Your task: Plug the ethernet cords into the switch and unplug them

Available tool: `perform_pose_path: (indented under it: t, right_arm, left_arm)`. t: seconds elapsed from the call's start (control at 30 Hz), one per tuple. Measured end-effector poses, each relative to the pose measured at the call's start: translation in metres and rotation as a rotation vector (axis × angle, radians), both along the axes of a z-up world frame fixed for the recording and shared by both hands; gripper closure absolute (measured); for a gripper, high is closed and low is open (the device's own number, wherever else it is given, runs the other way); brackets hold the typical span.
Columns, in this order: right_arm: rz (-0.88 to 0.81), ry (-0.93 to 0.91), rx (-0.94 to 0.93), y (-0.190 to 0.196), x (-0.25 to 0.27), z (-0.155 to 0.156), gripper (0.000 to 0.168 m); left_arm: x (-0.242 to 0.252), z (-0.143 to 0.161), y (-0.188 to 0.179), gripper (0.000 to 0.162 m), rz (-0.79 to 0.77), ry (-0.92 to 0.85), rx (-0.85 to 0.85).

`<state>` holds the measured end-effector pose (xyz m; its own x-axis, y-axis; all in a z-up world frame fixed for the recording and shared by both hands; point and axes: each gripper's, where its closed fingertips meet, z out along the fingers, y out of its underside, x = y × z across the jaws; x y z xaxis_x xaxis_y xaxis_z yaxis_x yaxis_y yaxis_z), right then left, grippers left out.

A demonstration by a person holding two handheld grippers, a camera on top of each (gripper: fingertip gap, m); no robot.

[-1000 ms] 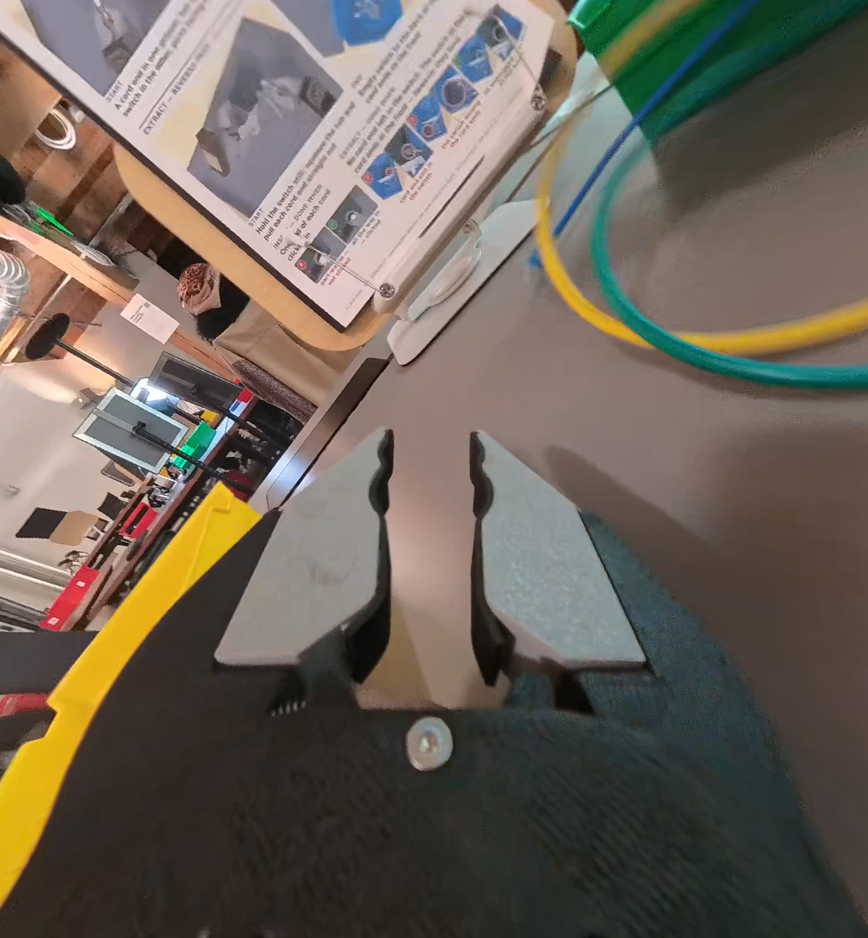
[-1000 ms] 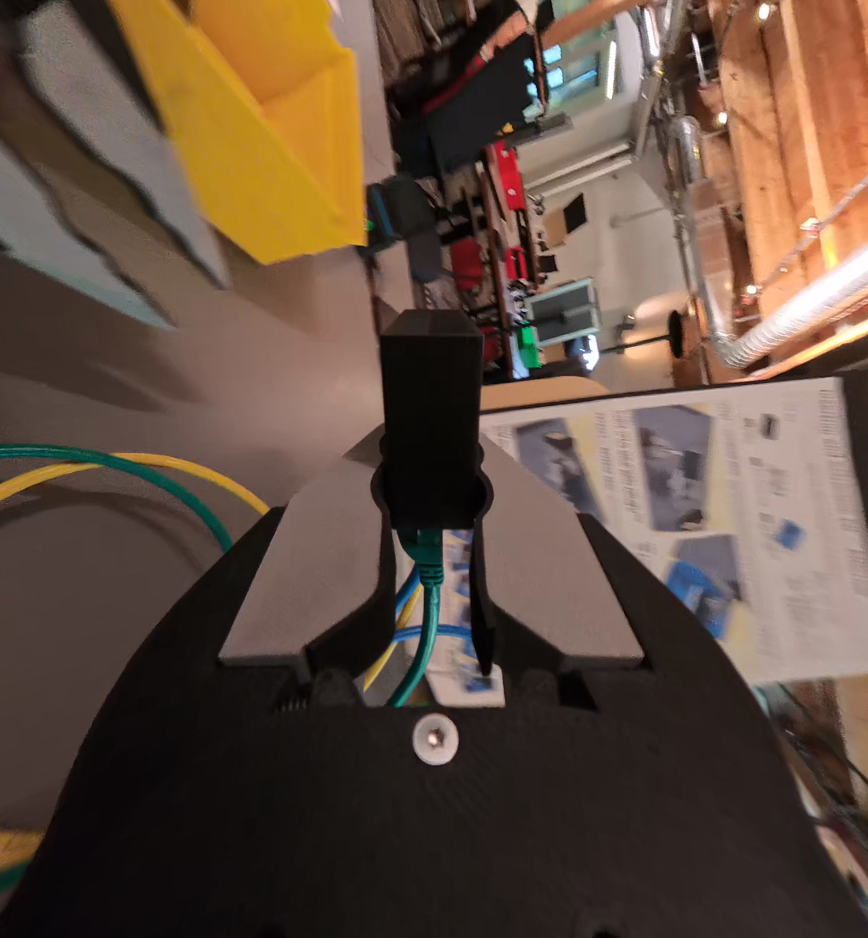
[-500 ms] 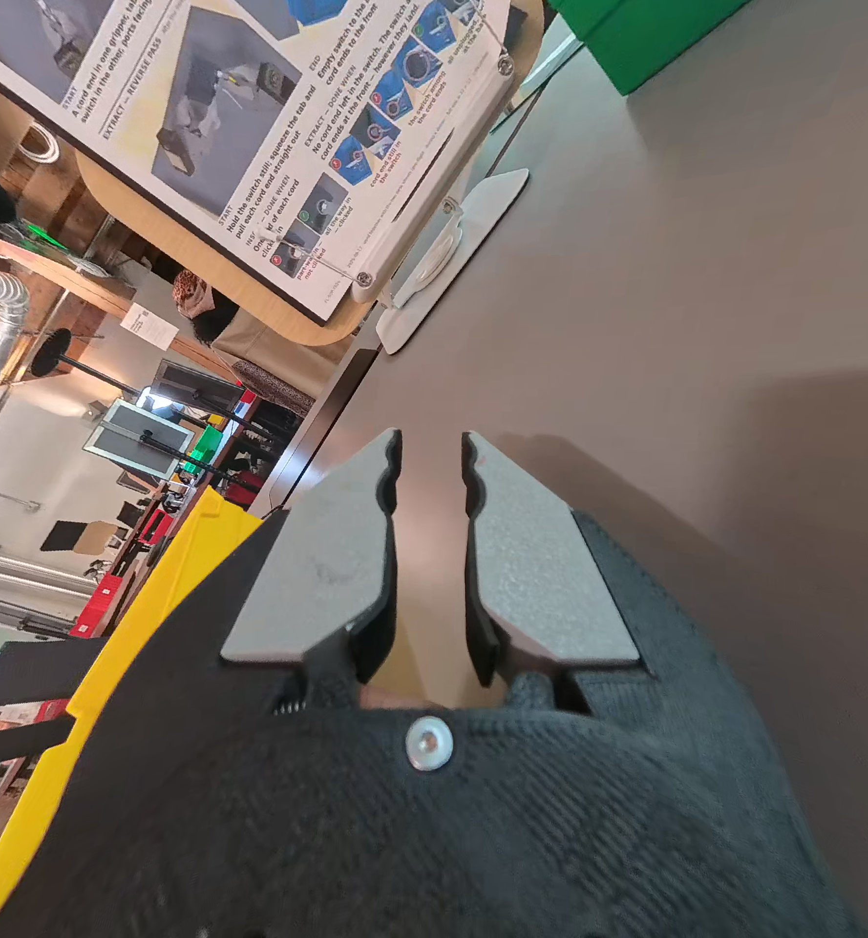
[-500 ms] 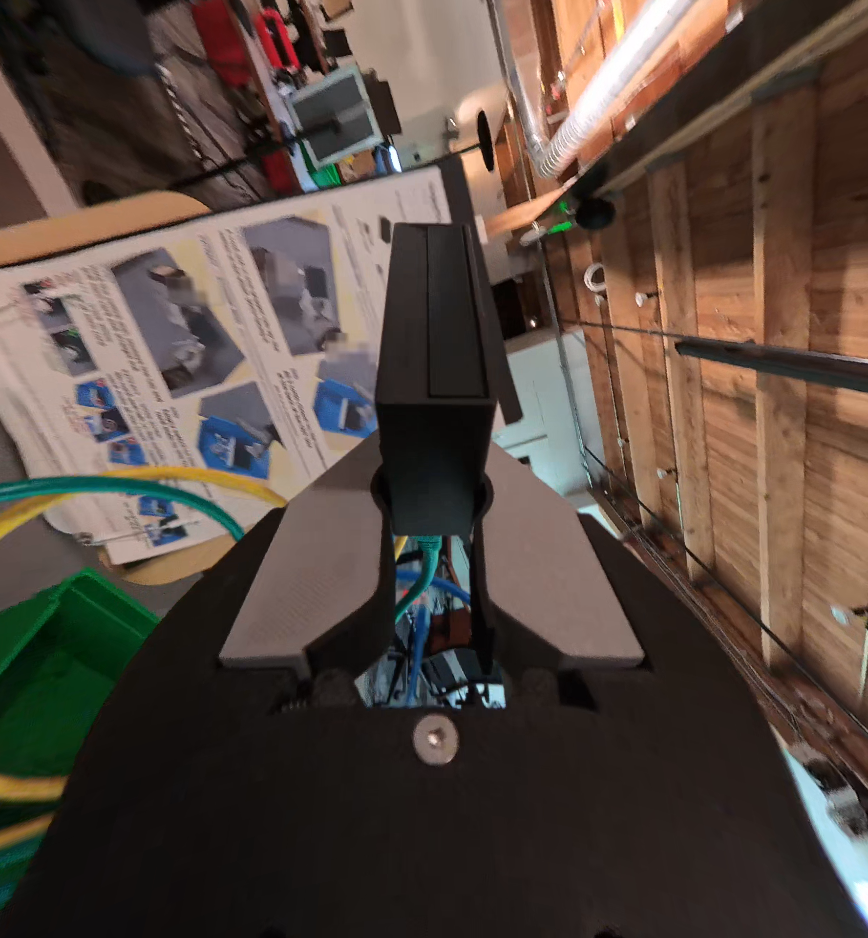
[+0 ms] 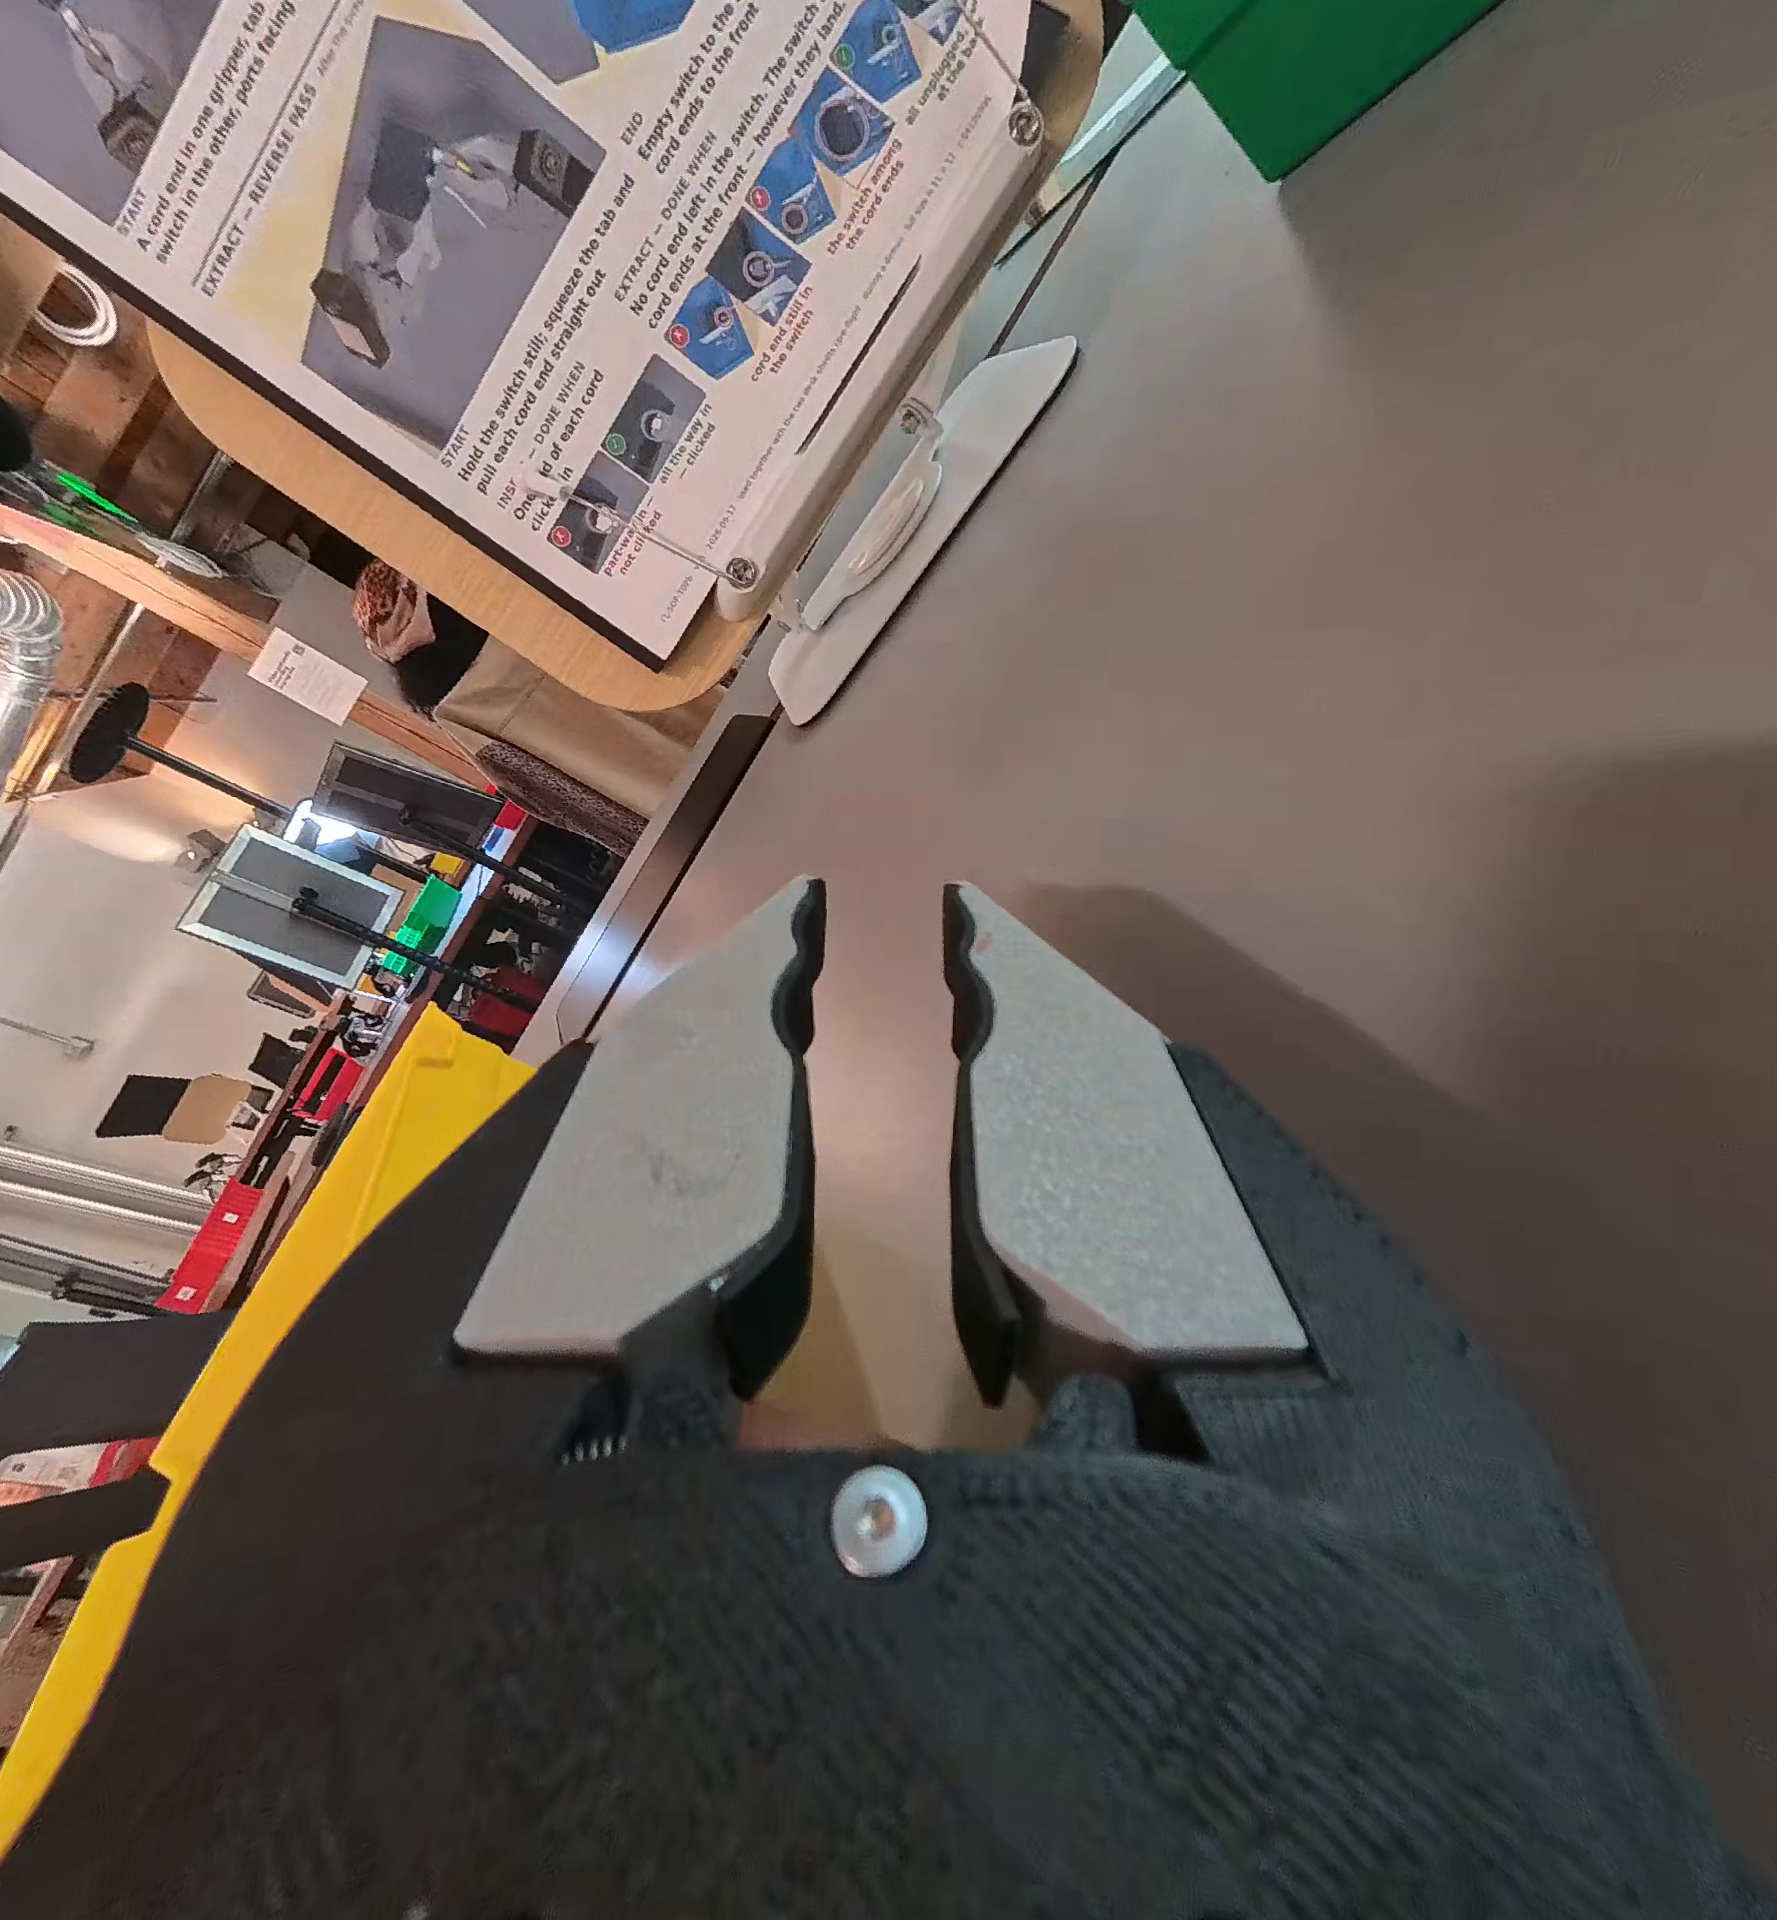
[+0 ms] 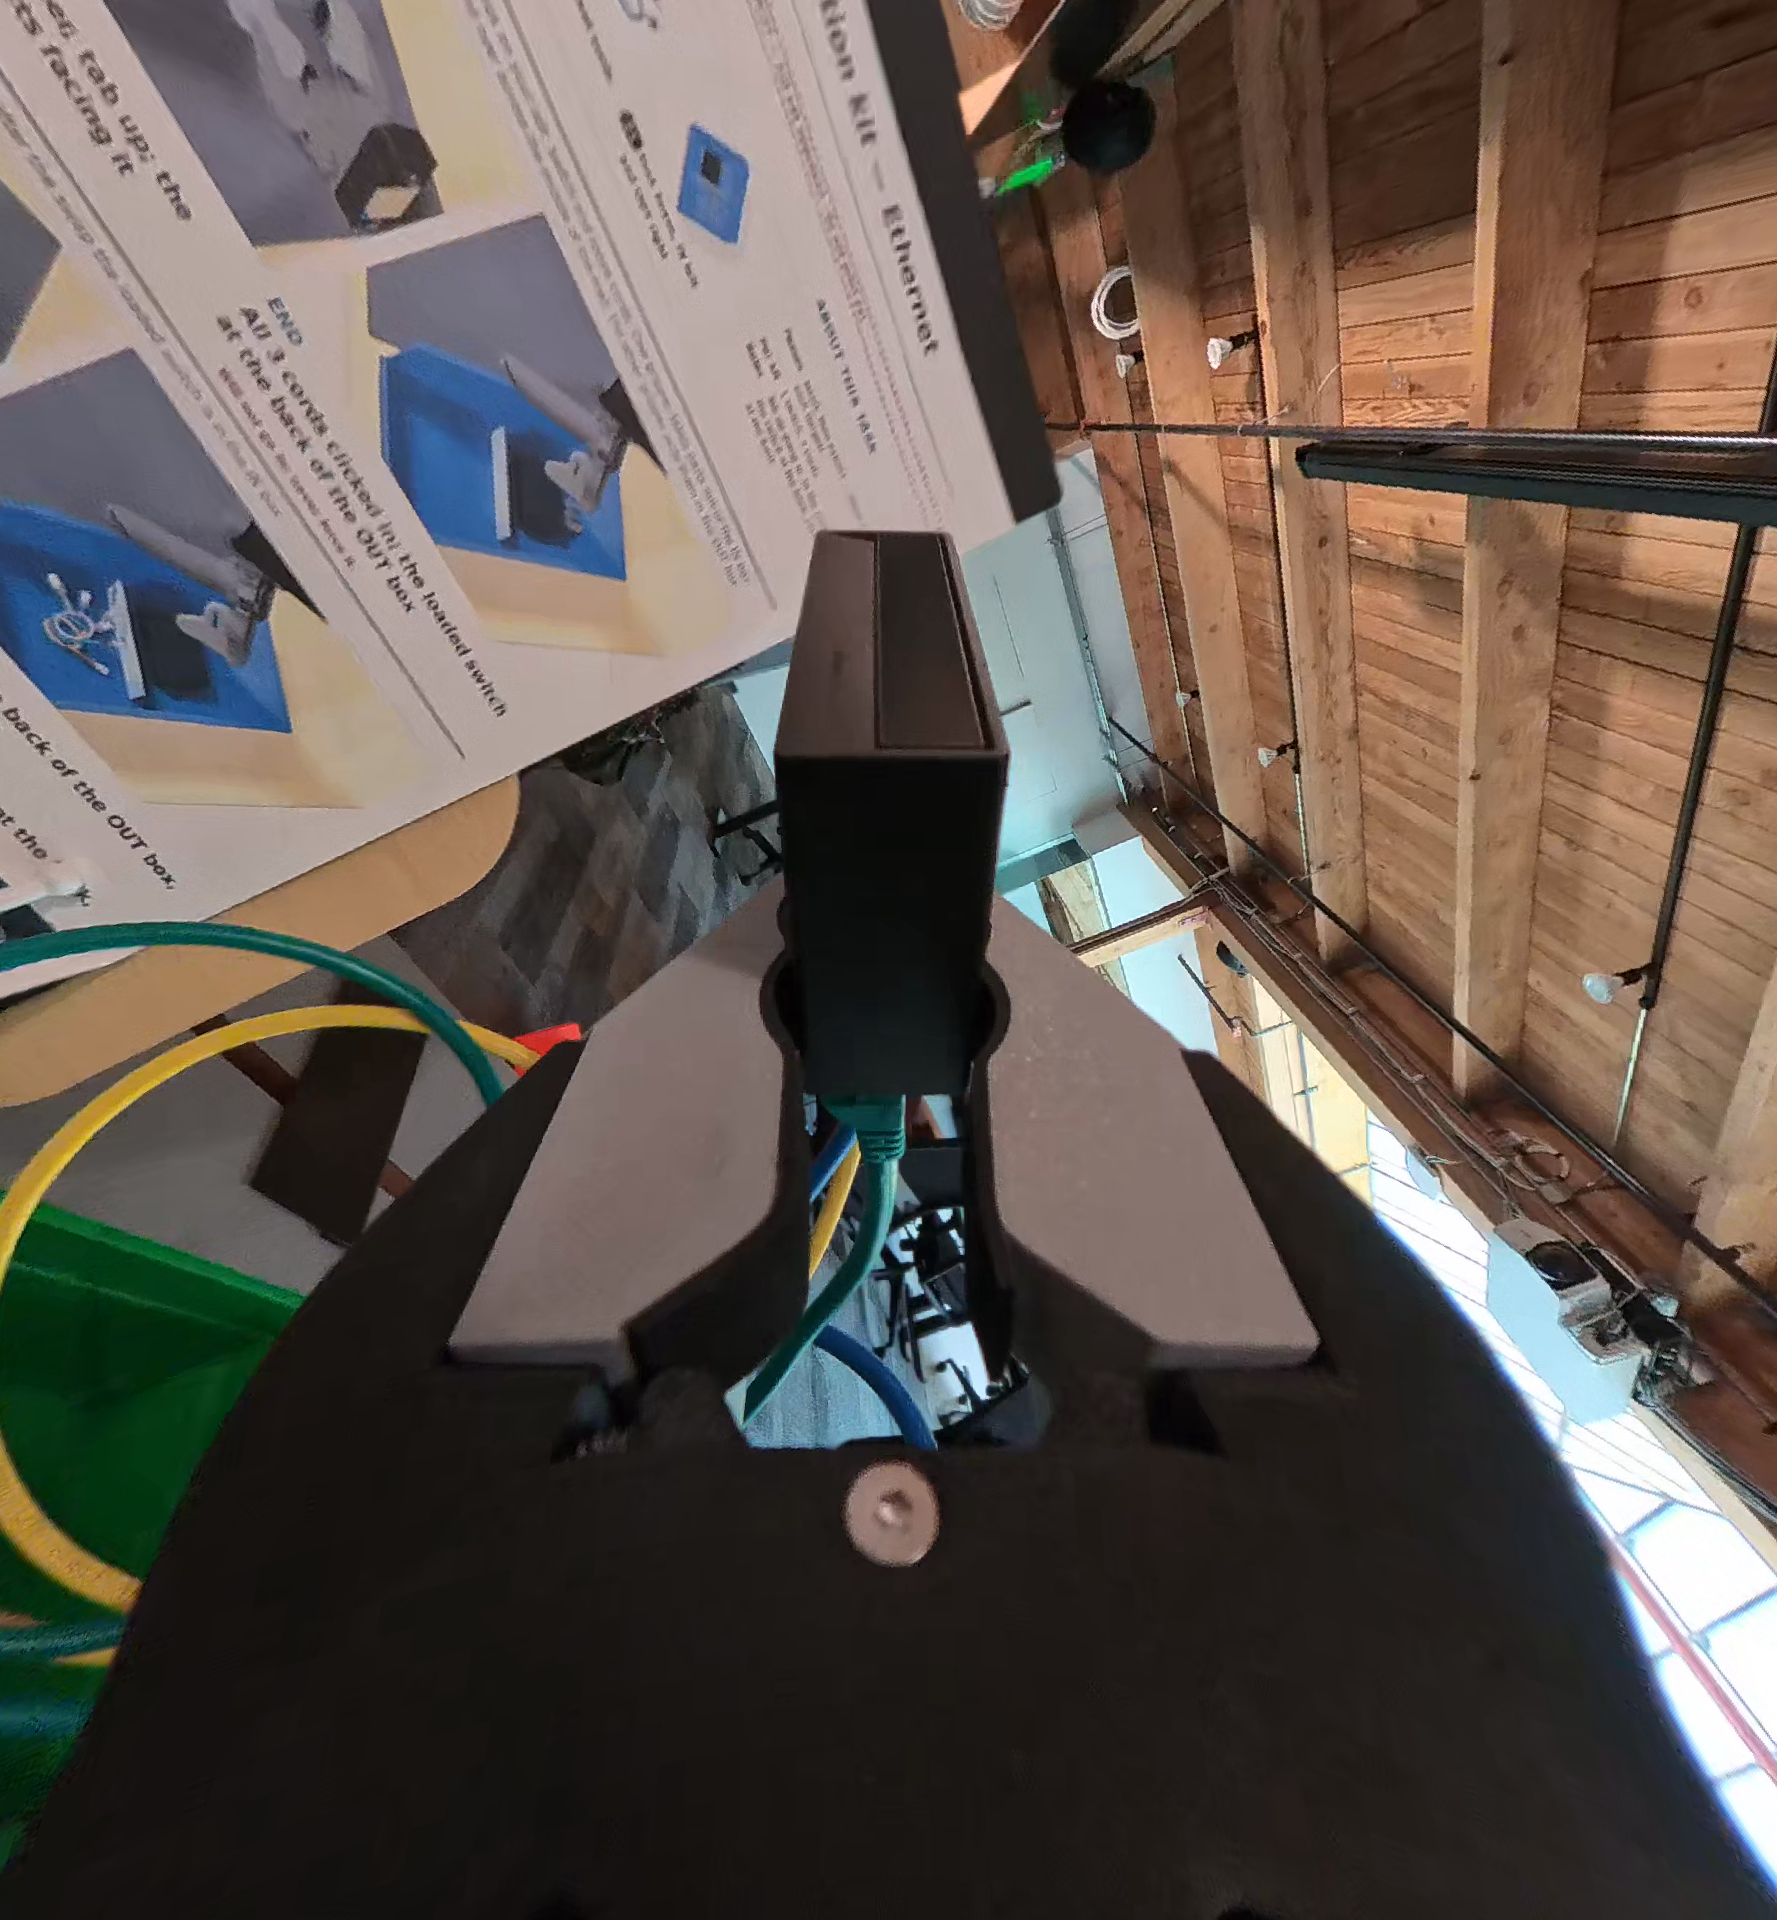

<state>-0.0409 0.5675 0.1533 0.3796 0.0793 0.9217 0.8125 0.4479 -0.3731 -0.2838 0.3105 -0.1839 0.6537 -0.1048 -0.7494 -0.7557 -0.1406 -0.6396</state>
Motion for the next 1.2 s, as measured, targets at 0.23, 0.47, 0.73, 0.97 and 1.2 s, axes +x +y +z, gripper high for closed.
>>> perform_pose_path:
  t: [0.23, 0.47, 0.73, 0.97, 1.2]
  right_arm:
    - [0.067, -0.127, -0.3, 0.032, -0.002, -0.144, 0.145]
    - [0.146, -0.449, -0.562, 0.015, -0.006, -0.281, 0.141]
    - [0.225, -0.489, -0.694, 0.001, 0.0, -0.266, 0.14]
    - [0.214, -0.536, -0.822, -0.01, 0.002, -0.299, 0.135]
    - [0.247, -0.224, -0.94, -0.006, -0.003, -0.278, 0.136]
  left_arm:
    - [0.002, 0.001, 0.0, 0.142, -0.004, 0.004, 0.0]
    - [0.005, -0.002, 0.0, 0.142, -0.015, 0.02, -0.008]
    - [0.003, -0.001, 0.0, 0.143, -0.009, 0.01, -0.01]
    - [0.002, -0.003, -0.001, 0.143, -0.004, 0.02, -0.014]
    - [-0.001, -0.004, -0.001, 0.143, 0.004, 0.01, -0.02]
